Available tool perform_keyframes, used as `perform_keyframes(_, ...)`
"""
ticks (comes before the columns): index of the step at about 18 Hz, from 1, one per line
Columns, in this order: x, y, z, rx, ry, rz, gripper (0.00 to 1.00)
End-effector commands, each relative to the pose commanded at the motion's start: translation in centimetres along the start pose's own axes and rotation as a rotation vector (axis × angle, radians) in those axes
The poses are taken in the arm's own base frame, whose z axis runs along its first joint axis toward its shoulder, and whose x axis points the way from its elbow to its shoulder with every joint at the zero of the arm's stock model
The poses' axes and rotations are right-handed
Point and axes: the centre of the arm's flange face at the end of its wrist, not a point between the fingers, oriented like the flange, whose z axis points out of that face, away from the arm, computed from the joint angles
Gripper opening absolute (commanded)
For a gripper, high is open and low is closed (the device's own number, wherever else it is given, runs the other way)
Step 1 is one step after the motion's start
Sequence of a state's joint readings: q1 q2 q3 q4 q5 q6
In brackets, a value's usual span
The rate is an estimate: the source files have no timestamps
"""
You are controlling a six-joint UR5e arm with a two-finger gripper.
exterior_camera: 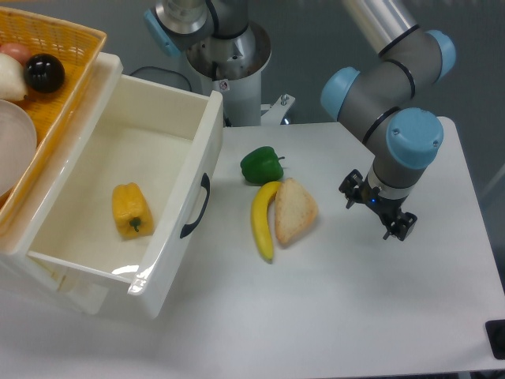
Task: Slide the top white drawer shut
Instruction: 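Move the gripper from its start pose toward the open white drawer's front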
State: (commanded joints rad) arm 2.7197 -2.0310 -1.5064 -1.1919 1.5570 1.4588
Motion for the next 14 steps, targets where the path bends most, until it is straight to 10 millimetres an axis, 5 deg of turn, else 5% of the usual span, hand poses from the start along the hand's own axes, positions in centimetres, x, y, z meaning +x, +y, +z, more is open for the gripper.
perform_keyframes(8,1.5,-0.4,1.2,0.045,0.010,-0.022,1.00)
perform_keyframes(14,3.1,-0.5,0.1,0.049,0.003,-0.133,1.00)
